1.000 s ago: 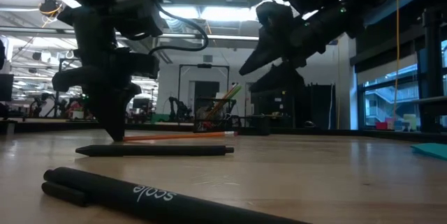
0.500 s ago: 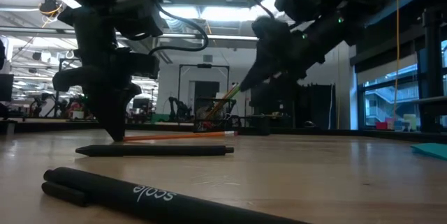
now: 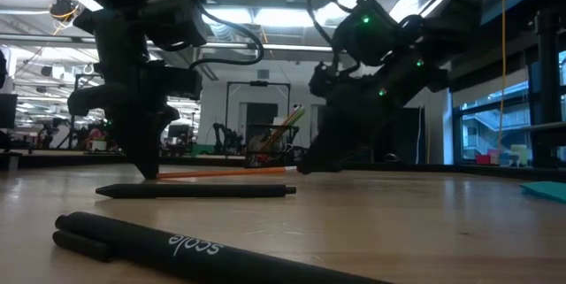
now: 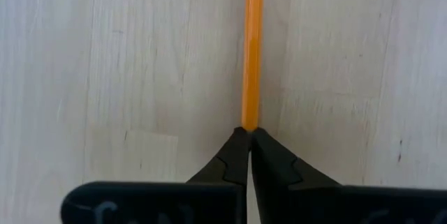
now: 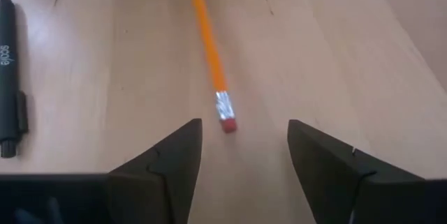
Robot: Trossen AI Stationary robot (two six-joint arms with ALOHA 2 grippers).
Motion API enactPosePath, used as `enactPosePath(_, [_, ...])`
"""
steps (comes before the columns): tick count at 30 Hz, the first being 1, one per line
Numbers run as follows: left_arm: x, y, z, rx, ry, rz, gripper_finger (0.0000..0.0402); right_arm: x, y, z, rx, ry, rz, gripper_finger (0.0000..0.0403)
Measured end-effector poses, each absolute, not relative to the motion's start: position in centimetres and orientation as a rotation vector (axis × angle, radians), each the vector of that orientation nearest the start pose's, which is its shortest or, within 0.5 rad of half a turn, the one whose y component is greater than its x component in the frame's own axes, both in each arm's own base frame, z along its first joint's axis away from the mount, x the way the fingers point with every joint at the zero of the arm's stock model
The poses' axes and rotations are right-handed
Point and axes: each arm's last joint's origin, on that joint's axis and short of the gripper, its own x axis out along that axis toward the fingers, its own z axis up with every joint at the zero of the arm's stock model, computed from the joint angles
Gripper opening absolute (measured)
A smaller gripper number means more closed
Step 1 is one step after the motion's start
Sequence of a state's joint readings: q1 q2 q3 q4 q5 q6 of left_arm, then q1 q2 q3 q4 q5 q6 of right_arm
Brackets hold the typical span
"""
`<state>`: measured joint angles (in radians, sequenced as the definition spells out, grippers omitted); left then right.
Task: Pick and place office supplies into organizer
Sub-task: Put the orange pencil into the desk organizer
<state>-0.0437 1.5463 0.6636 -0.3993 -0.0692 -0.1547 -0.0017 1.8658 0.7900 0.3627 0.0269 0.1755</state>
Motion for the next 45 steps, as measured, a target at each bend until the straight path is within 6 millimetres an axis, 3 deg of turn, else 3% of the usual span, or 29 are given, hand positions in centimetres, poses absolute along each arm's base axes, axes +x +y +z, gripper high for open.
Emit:
enactPosePath(10, [24.3, -0.9, 12.4, -0.076, 1.269, 0.135, 0.0003, 36.6, -0.1, 10.1, 0.088, 0.746, -0.047, 0.0209])
enactPosePath(33, [24.3, -0.9, 12.4, -0.069, 1.269, 0.143, 0.0004, 36.3, -0.1, 9.9, 0.085, 0.808, -0.055, 0.0078])
enactPosePath(41, [24.3, -0.8, 12.3, -0.065, 1.267, 0.147, 0.0021, 36.2, -0.1, 9.8, 0.063, 0.813, -0.036, 0.0024])
enactPosePath(45, [24.3, -0.8, 12.4, -0.065, 1.266, 0.147, 0.0021, 36.2, -0.1, 9.8, 0.062, 0.814, -0.034, 0.0022])
